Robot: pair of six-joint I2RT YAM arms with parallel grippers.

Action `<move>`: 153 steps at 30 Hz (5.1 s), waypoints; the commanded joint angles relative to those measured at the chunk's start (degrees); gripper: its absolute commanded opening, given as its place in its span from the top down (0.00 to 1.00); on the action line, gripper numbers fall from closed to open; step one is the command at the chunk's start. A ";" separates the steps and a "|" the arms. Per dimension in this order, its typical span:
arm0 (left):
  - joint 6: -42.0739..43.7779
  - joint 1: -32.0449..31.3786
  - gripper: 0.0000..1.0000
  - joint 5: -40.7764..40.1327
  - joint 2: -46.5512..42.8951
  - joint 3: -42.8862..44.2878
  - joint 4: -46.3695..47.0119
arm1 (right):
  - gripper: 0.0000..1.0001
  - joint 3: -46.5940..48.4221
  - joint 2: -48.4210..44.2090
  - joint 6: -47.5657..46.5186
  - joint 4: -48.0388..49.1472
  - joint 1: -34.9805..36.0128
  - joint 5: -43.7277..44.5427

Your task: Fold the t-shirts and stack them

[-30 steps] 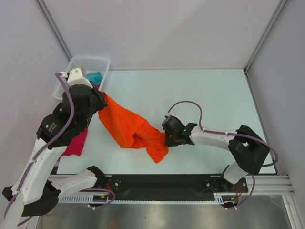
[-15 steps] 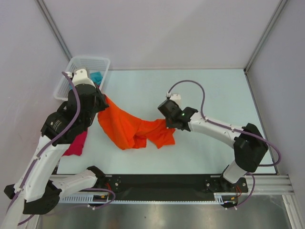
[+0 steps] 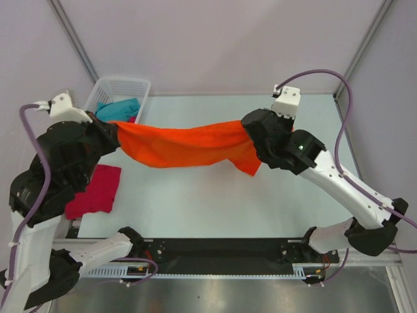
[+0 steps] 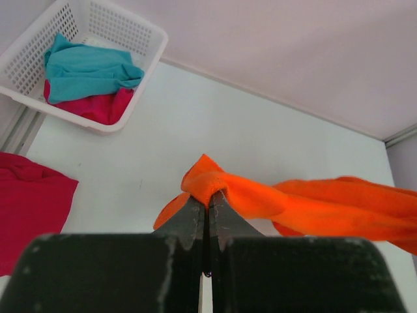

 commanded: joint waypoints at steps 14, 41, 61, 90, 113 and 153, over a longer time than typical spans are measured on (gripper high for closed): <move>3.40 0.66 1.00 -3.85 2.04 2.06 1.27 | 1.00 3.66 -3.60 -1.29 -3.24 -0.34 11.18; 4.99 23.68 1.00 16.28 52.13 13.98 15.35 | 1.00 -0.83 24.00 -10.49 8.51 -21.53 -16.17; 3.84 28.71 0.14 26.83 67.00 27.47 13.23 | 0.92 23.36 42.55 -13.05 5.26 -28.57 -18.11; 6.92 -24.21 0.00 18.04 26.38 -52.17 56.99 | 0.52 -2.66 29.81 -5.22 10.01 -31.12 -26.37; 2.36 -25.53 0.00 21.20 43.26 -53.94 73.78 | 0.52 -3.80 27.17 -6.71 7.02 -31.21 -23.56; 3.84 -16.57 1.00 10.92 15.85 -33.82 39.95 | 0.52 -13.47 24.53 -3.38 12.64 -30.16 -33.74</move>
